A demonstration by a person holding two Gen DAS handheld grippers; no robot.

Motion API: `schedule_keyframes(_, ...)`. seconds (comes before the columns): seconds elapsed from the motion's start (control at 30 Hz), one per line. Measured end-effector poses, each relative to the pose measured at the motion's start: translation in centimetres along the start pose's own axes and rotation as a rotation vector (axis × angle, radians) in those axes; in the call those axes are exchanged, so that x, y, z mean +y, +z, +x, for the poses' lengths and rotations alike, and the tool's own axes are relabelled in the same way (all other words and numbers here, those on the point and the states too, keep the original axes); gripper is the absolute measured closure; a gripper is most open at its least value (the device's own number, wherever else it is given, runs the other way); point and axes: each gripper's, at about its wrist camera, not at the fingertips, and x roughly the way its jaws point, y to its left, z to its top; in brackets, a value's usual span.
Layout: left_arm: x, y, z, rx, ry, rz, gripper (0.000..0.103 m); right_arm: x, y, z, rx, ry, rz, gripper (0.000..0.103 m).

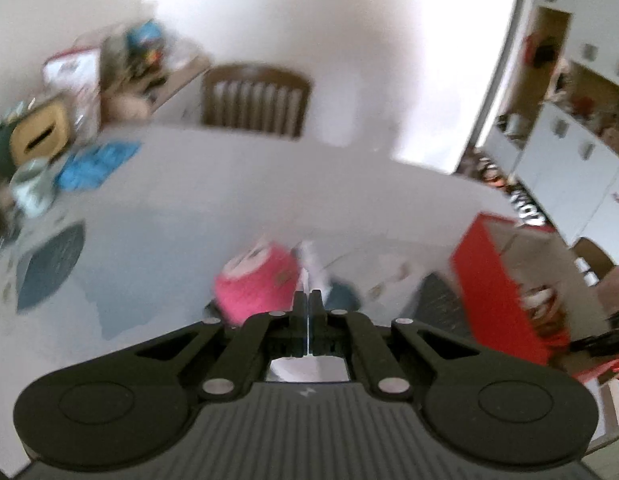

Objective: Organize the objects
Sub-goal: 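Carry the white pouch into the box and open the left gripper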

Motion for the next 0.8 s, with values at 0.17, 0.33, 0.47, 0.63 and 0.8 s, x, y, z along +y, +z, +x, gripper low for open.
schedule_keyframes(0.17,-4.0,2.6,-0.9,-0.057,-0.102,0.065,0.103,0.3,-0.1,0.1,-0.004,-0.002,-0.008,0.091)
schedule_keyframes(0.33,-8.1,4.7,0.1,-0.07,-0.215,0.128,0.103,0.4,-0.1,0.1,-0.005,-0.005,-0.01,0.092)
schedule_keyframes(0.47,-11.6,5.6,1.4,-0.067,-0.298,0.18,0.103,0.6,-0.1,0.1,-0.005,-0.01,-0.01,0.092)
schedule_keyframes(0.63,-16.0,6.1,3.3,-0.04,-0.396,0.257,0.103,0.4,-0.1,0.0,-0.006,-0.005,-0.007,0.092)
schedule_keyframes(0.8,-20.1,6.4,5.3,-0.011,-0.458,0.339,0.103,0.4,-0.1,0.0,-0.006,-0.006,-0.009,0.092)
